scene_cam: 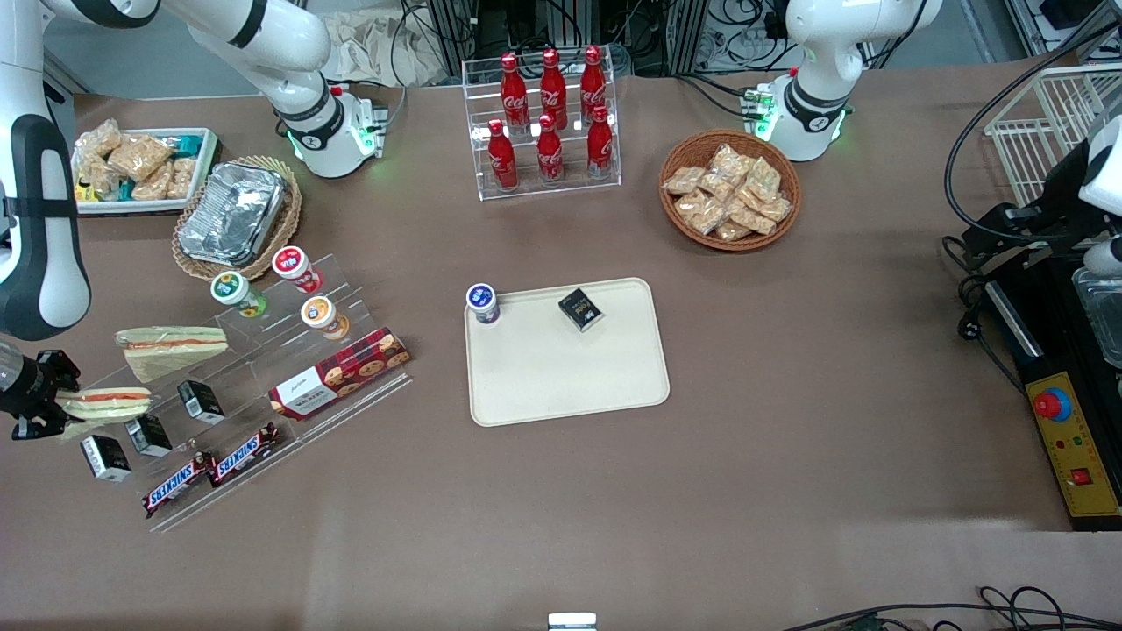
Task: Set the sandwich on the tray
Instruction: 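Lift the wrapped sandwich out of the rack with the right gripper, then carry the sandwich over the cream tray with the right gripper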
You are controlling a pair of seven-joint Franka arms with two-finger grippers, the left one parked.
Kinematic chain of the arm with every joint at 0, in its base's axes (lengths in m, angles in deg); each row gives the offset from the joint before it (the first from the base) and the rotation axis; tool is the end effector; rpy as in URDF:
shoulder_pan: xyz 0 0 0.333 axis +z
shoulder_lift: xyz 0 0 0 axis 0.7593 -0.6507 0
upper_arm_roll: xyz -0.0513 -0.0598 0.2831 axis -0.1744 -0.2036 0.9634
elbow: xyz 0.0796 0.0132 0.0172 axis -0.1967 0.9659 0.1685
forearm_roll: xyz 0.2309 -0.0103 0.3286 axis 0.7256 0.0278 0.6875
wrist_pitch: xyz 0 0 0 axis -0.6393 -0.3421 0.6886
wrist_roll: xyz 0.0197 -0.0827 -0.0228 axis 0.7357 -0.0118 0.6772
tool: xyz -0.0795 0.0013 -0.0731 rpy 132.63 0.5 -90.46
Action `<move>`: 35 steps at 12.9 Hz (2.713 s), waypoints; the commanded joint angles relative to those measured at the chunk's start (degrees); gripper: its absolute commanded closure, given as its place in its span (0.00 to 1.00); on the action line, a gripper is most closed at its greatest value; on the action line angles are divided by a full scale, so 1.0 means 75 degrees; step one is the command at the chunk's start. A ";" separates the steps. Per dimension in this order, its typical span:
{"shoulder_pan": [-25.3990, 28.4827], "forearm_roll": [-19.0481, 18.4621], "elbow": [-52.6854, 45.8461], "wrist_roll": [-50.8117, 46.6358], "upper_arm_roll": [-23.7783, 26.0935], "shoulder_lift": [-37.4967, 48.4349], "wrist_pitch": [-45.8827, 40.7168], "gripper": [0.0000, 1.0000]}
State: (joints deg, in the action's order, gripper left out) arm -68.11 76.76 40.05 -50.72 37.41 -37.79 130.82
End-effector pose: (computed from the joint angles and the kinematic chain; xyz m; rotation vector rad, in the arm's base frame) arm 0.6289 -0.2346 0.3527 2.2457 -2.0989 0.2810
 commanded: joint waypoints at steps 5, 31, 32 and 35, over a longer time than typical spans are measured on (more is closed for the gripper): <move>0.0161 0.1615 -0.1573 0.2275 0.0063 0.0446 -0.1379 1.00; 0.6818 -0.1074 -0.1529 0.6166 0.1200 -0.1474 0.1405 1.00; 0.6888 -0.1533 -0.1506 0.6224 0.1212 -0.1662 0.1569 1.00; 0.6971 -0.1878 -0.1505 0.7251 0.1223 -0.2317 0.2364 1.00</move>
State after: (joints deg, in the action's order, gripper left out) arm -15.77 64.42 29.49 -1.94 46.69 -51.89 144.24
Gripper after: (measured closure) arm 0.780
